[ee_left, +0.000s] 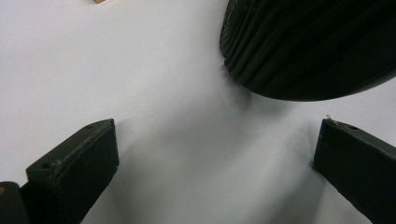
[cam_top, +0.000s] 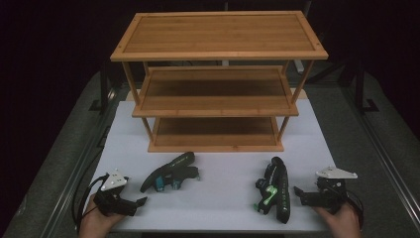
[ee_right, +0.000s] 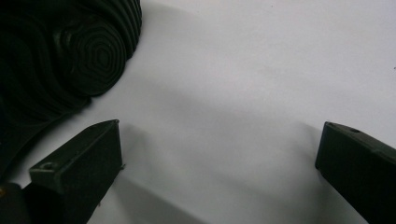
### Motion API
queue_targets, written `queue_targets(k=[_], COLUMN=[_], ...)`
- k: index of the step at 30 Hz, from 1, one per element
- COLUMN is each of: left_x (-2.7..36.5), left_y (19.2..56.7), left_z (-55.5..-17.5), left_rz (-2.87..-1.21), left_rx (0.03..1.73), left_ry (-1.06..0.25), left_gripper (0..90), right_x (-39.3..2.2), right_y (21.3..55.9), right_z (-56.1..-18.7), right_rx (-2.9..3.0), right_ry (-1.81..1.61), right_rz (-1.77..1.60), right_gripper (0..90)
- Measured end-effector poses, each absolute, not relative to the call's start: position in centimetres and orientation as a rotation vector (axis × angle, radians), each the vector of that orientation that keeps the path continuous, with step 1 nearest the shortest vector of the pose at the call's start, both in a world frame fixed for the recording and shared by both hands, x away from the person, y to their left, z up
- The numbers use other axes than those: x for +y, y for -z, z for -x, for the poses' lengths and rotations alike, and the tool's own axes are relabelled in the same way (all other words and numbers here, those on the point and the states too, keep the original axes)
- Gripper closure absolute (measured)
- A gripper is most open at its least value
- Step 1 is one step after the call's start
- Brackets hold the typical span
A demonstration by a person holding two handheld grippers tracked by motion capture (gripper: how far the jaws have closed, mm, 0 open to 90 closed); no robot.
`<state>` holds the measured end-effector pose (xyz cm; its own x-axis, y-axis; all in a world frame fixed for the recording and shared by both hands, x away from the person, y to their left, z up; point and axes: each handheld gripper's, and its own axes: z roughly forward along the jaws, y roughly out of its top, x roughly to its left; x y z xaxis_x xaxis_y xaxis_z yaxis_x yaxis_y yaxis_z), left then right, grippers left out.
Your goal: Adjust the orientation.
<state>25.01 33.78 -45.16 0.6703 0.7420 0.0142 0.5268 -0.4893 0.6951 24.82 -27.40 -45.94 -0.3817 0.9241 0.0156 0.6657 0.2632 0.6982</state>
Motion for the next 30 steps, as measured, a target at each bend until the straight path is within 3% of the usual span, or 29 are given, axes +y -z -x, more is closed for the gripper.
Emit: queue_targets(k=[3,7,9,11,12,13,15,16,20,21,30], left_x=[33.8,34.1,34.2,34.2,34.2,34.2,34.1,34.0,33.4,33.4,31.6], left_y=[45.1,44.3,44.0,43.5,43.2,43.0,42.5,42.2,40.3,40.3,38.6], left_z=[-24.9,-24.0,-23.7,-23.1,-22.8,-22.7,-22.3,-22.2,-21.7,-21.7,-22.5], left_rz=[-2.205,-2.184,-2.179,-2.160,-2.162,-2.160,-2.159,-2.157,-2.145,-2.145,-2.152], left_rx=[0.974,0.960,0.947,0.919,0.904,0.895,0.869,0.849,0.781,0.781,0.716], left_ry=[-0.407,-0.379,-0.368,-0.359,-0.352,-0.346,-0.336,-0.315,-0.294,-0.294,-0.294], left_gripper=[0.1,7.7,21.4,26.1,37.8,37.8,53.0,53.0,86.4,89.6,90.0], right_x=[-27.4,-27.4,-27.4,-27.4,-27.4,-27.4,-27.4,-27.4,-27.4,-27.4,-27.4], right_y=[45.9,45.9,45.9,45.9,45.9,45.9,45.9,45.9,45.9,45.9,45.9], right_z=[-24.8,-24.8,-24.8,-24.8,-24.8,-24.8,-24.8,-24.8,-24.8,-24.8,-24.8], right_rx=[2.143,2.143,2.143,2.143,2.143,2.143,2.143,2.142,2.143,2.142,2.142], right_ry=[-0.885,-0.885,-0.886,-0.885,-0.885,-0.885,-0.886,-0.886,-0.886,-0.886,-0.886], right_rz=[-1.444,-1.444,-1.444,-1.443,-1.443,-1.443,-1.443,-1.443,-1.443,-1.443,-1.444], right_gripper=[0.0,0.0,0.0,0.0,0.0,0.0,0.0,0.0,0.0,0.0,0.0])
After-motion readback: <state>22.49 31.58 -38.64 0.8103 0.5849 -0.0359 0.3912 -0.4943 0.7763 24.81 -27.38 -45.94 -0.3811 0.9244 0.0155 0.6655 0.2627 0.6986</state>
